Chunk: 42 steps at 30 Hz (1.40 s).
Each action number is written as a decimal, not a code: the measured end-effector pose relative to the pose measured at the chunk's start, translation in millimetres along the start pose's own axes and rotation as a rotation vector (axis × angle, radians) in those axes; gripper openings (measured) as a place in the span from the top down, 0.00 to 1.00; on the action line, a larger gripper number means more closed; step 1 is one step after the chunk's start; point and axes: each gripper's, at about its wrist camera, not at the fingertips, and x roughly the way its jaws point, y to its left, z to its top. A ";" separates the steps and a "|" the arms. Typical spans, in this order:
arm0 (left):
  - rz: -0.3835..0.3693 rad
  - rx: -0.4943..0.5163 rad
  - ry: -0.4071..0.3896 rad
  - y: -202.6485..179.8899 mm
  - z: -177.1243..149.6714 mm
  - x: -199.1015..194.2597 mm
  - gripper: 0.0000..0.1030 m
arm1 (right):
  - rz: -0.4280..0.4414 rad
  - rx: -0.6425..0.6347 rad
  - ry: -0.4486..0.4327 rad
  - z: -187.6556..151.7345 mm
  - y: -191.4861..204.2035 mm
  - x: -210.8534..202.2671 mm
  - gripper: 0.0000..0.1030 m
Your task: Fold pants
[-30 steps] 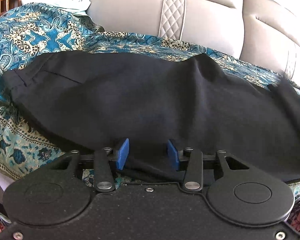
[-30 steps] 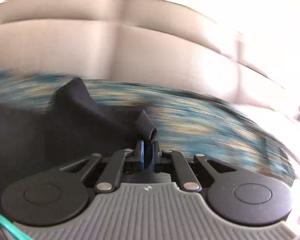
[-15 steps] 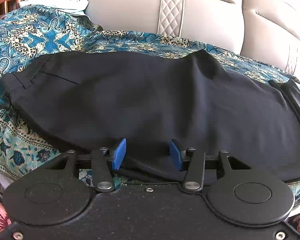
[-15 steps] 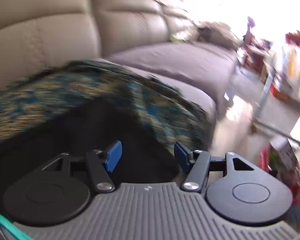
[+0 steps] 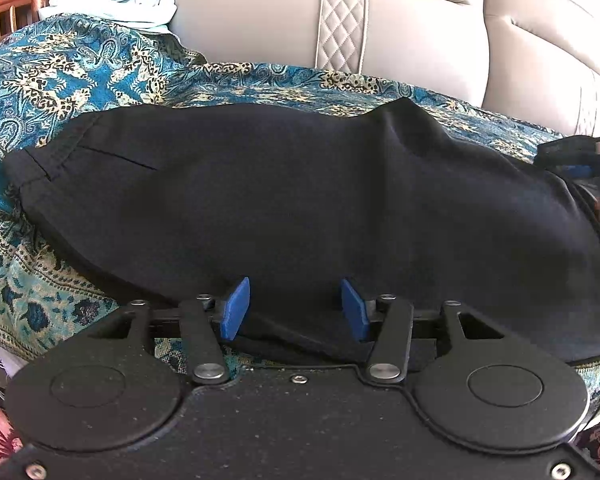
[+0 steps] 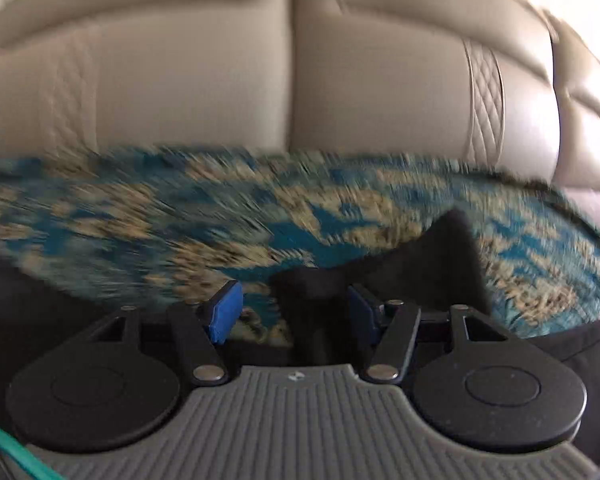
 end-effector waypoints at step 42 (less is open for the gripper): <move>0.043 0.052 0.047 -13.6 10.5 8.2 0.50 | -0.089 1.211 0.009 -209.6 -391.3 -137.2 0.32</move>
